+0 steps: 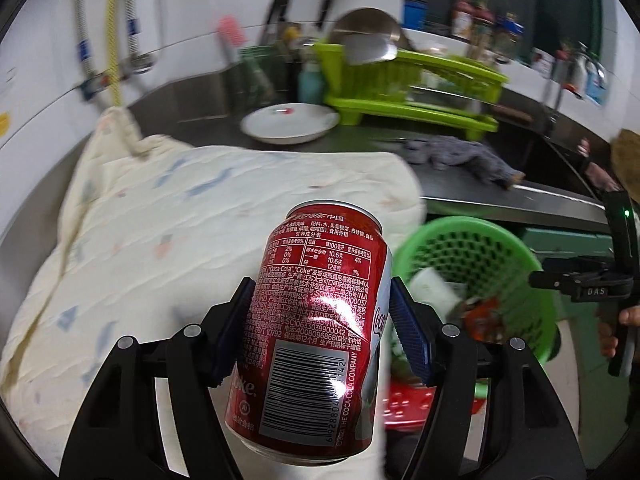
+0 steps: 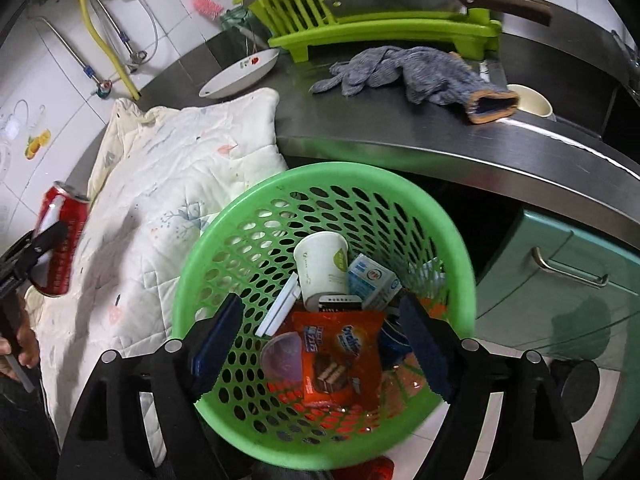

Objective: Collect trash
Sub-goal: 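Carry the cola can and snack bag over the basket and open both grippers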

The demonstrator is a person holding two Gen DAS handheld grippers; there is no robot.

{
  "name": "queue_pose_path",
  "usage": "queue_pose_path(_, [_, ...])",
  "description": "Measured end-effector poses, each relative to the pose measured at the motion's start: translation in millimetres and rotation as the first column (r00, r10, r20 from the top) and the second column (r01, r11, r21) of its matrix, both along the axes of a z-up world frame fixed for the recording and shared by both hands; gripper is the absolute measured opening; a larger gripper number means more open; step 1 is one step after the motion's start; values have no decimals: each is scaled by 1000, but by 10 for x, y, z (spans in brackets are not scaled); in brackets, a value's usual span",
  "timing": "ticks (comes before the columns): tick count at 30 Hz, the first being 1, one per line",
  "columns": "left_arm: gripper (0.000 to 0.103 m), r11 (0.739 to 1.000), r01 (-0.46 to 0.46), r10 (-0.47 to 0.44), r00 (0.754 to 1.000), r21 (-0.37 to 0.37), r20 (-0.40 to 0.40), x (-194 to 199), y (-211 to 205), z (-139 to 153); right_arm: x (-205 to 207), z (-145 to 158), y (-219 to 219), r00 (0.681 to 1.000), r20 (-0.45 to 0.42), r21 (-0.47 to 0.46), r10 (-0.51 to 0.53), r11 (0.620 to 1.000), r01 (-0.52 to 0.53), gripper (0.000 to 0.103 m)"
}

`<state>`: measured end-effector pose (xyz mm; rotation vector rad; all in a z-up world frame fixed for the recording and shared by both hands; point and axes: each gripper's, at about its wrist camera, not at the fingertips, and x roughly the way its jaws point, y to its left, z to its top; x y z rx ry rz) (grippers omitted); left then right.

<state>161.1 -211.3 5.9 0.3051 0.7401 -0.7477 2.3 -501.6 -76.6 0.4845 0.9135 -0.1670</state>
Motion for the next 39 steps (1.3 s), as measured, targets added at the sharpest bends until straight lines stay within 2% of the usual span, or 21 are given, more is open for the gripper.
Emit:
queue_pose_path(7, [66,996,85,-85,995,-3,-59,-315,-581,-219,-270,41,-64,1000,12,-36,-6,999,6,79])
queue_pose_path(18, [66,989,142,-137,978,26,-157,-587,-1153,-674,-521,1,-107,999,33,-35,-25,999,27,80])
queue_pose_path(25, [68,988,153,-145,968,22,-204,-652,-1275,-800,-590,-31,-90,999,35,-29,-32,999,33,80])
queue_pose_path(27, [71,987,159,-153,965,13,-213,-668,-1287,-810,-601,-27,-81,999,38,-26,-33,999,34,80])
queue_pose_path(30, [76,986,168,-165,963,-4,-215,-710,-1298,-804,-617,-16,-79,998,43,-25,-34,999,35,80])
queue_pose_path(39, [79,988,154,-157,966,-27,-207,-759,-1187,-707,-631,45,17,998,56,-28,-13,999,14,80])
